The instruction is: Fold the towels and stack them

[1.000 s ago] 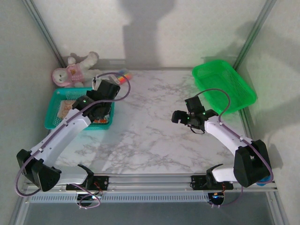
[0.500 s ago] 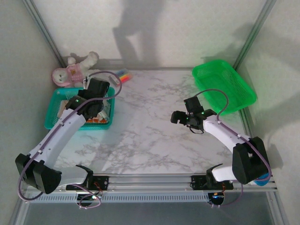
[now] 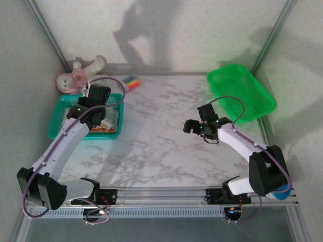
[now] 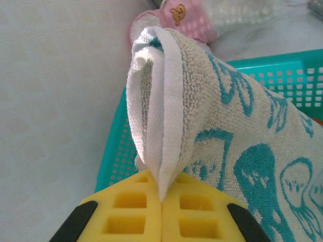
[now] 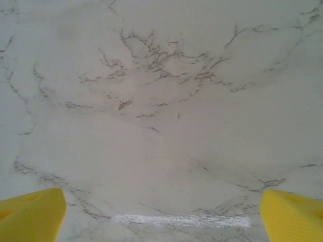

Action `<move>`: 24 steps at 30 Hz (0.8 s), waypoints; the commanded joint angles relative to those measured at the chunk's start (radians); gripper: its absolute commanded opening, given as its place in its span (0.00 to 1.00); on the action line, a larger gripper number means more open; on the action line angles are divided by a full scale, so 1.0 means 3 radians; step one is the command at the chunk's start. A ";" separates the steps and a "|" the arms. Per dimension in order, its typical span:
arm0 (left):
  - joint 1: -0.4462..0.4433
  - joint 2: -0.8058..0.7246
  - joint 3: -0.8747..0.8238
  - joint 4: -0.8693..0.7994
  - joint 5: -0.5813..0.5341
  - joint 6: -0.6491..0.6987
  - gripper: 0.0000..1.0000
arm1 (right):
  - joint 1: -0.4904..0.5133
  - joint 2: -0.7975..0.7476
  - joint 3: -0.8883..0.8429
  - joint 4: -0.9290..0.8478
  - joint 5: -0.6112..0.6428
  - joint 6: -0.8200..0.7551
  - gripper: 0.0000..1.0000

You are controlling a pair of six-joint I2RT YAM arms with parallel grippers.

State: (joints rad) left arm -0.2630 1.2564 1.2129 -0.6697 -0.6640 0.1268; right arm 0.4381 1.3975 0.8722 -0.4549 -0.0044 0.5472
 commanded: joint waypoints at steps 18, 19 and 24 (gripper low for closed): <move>0.0389 0.0244 -0.0161 0.0507 -0.0397 0.0180 0.00 | -0.0014 0.0131 -0.0011 0.0164 -0.0142 0.0037 0.99; 0.0399 0.0250 -0.0172 0.0519 -0.0405 0.0179 0.00 | -0.0014 0.0139 -0.0017 0.0173 -0.0148 0.0040 0.99; 0.0482 0.0285 -0.0261 0.0604 -0.0337 0.0148 0.00 | -0.0023 0.0163 -0.0017 0.0203 -0.0163 0.0042 0.99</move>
State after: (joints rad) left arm -0.1349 1.3312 1.1576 -0.5228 -0.7483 0.1726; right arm 0.4381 1.4368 0.8722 -0.4065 -0.0391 0.5472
